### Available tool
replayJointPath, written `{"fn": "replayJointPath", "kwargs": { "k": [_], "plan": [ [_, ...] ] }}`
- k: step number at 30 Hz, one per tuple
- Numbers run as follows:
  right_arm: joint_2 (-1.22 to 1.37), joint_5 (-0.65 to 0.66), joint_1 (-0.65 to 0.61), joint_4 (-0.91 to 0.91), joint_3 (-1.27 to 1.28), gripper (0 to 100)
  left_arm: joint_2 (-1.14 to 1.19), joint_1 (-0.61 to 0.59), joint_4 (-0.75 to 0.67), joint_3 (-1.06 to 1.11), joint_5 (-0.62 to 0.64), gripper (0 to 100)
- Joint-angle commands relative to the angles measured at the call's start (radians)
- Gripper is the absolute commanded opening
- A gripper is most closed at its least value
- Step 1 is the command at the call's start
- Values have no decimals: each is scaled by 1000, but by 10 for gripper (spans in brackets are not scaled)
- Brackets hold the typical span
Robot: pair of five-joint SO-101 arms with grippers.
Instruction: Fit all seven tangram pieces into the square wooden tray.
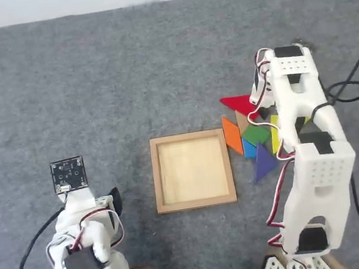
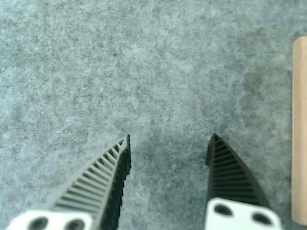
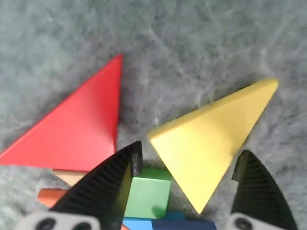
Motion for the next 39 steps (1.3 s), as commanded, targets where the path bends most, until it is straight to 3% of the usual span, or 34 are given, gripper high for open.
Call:
{"fn": "replayJointPath", "kwargs": {
  "k": [1, 25, 31, 39],
  "plan": [
    [-8, -9, 16, -16, -23, 296, -15, -5, 5, -8, 9, 245],
    [47, -8, 19, -47, -29, 296, -15, -5, 5, -8, 9, 245],
    [51, -3, 35, -48, -29, 175, -15, -5, 5, -8, 9, 245],
    [45, 0, 107, -39, -55, 167, -15, -5, 5, -8, 9, 245]
  ]
}}
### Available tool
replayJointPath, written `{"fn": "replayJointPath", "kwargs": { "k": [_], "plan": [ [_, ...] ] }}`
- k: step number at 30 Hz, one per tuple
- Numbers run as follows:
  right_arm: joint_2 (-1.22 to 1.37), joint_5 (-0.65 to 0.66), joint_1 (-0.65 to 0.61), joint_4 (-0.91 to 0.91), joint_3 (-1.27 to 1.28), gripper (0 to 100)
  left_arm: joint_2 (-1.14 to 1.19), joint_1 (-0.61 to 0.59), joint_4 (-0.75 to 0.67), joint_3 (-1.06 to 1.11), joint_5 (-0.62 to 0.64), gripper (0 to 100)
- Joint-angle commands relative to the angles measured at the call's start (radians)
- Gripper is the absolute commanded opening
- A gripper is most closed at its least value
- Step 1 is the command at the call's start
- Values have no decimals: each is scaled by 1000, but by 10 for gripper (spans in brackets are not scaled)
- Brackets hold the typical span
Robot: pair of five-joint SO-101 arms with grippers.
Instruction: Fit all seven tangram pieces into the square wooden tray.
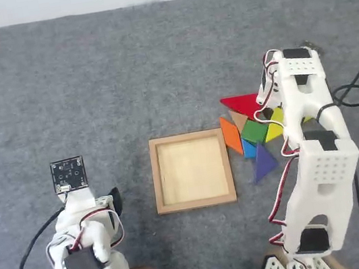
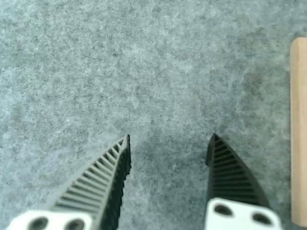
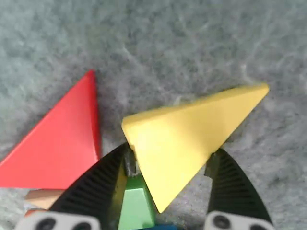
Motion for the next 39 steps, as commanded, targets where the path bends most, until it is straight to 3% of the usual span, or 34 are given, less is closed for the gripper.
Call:
{"fn": "replayJointPath", "kwargs": {
  "k": [1, 8, 14, 19, 22, 23, 25, 27, 32, 35, 39],
  "plan": [
    [-8, 14, 68, -4, -64, 166, -15, -5, 5, -8, 9, 245],
    [1, 255, 189, 48, -166, 165, -15, -5, 5, -8, 9, 245],
    [-15, 893, 211, 163, -186, 166, -15, -5, 5, -8, 9, 245],
    [-65, 1163, 180, 358, -213, 166, -15, -5, 5, -8, 9, 245],
    [-131, 1433, 186, 475, -255, 165, -15, -5, 5, -8, 9, 245],
    [-162, 1464, 197, 469, -256, 165, -15, -5, 5, -8, 9, 245],
    [-214, 1370, 209, 437, -272, 166, -15, -5, 5, -8, 9, 245],
    [-240, 1165, 183, 380, -281, 166, -15, -5, 5, -8, 9, 245],
    [-199, 439, 185, 229, -330, 173, -15, -5, 5, -8, 9, 245],
    [-140, 2, 168, 160, -336, 253, -15, -5, 5, -8, 9, 245],
    [-39, -91, 150, 128, -422, 446, -15, -5, 5, -8, 9, 245]
  ]
}}
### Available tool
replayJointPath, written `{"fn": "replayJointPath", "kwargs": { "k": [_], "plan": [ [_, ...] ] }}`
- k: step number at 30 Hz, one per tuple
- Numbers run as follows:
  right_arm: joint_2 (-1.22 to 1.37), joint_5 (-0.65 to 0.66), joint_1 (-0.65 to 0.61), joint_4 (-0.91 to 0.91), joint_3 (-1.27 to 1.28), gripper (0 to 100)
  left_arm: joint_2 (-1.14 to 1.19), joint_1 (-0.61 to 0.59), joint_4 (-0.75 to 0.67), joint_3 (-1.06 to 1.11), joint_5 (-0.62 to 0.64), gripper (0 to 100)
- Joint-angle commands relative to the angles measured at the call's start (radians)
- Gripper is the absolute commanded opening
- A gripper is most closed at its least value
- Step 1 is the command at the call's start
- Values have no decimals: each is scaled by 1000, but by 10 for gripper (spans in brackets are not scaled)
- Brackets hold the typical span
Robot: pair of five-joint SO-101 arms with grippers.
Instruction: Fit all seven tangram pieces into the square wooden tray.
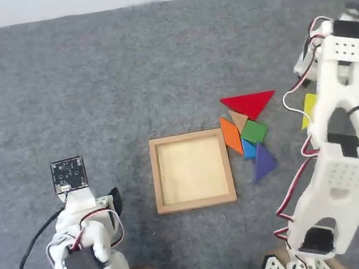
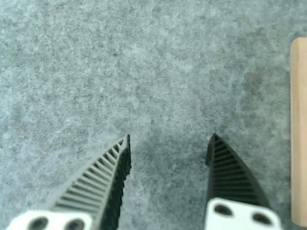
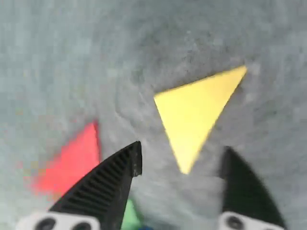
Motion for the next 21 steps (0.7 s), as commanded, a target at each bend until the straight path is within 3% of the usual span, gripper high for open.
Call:
{"fn": "replayJointPath", "kwargs": {
  "k": [1, 4, 11, 21],
  "plan": [
    [79, -233, -24, -65, -130, 465, -15, -5, 5, -8, 9, 245],
    [194, -241, -24, -101, -193, 451, -15, -5, 5, -8, 9, 245],
    [433, -169, -33, -76, -446, 280, -15, -5, 5, -8, 9, 245],
    [644, -161, -41, 117, -767, 314, -15, -5, 5, -8, 9, 245]
  ]
}}
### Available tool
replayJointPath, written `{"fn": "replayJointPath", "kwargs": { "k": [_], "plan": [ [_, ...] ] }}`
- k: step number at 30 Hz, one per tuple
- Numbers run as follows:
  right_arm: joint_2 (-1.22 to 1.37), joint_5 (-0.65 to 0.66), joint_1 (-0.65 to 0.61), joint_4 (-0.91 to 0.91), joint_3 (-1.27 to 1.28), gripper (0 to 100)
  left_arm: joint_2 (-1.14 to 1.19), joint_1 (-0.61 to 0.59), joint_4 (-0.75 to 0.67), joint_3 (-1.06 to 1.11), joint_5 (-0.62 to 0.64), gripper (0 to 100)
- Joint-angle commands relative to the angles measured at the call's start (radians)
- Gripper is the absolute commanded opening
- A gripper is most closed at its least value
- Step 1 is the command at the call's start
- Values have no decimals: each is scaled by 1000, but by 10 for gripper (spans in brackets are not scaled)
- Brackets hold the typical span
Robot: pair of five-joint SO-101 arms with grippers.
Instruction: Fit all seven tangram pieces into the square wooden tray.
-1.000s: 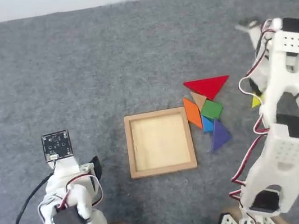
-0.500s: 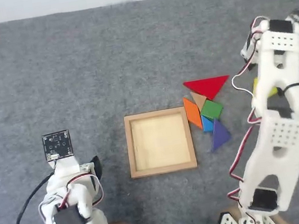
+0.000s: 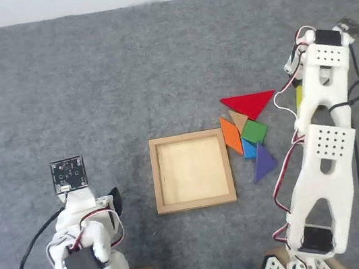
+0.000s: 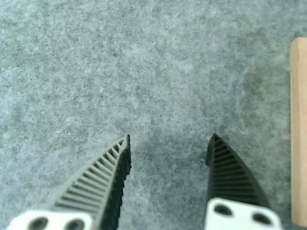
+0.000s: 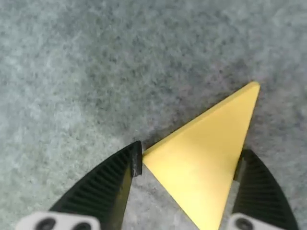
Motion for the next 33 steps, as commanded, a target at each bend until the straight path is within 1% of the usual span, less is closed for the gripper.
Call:
{"fn": "replayJointPath", "kwargs": {
  "k": [1, 6, 10, 13, 15, 20, 23, 25, 29, 33],
  "plan": [
    [50, 17, -28, 74, -144, 311, -15, -5, 5, -8, 9, 245],
    [96, 86, -42, 170, -239, 202, -15, -5, 5, -8, 9, 245],
    [99, 92, -31, 229, -325, 195, -15, -5, 5, -8, 9, 245],
    [91, 114, -30, 232, -321, 190, -15, -5, 5, -8, 9, 245],
    [91, 204, -59, 234, -313, 190, -15, -5, 5, -8, 9, 245],
    [90, 542, -105, 237, -302, 190, -15, -5, 5, -8, 9, 245],
    [45, 635, -137, 237, -299, 162, -15, -5, 5, -8, 9, 245],
    [-4, 661, -179, 237, -299, 139, -15, -5, 5, -8, 9, 245],
    [-124, 664, -289, 240, -267, 143, -15, -5, 5, -8, 9, 245],
    [-311, 672, -387, 237, -18, 143, -15, -5, 5, -8, 9, 245]
  ]
}}
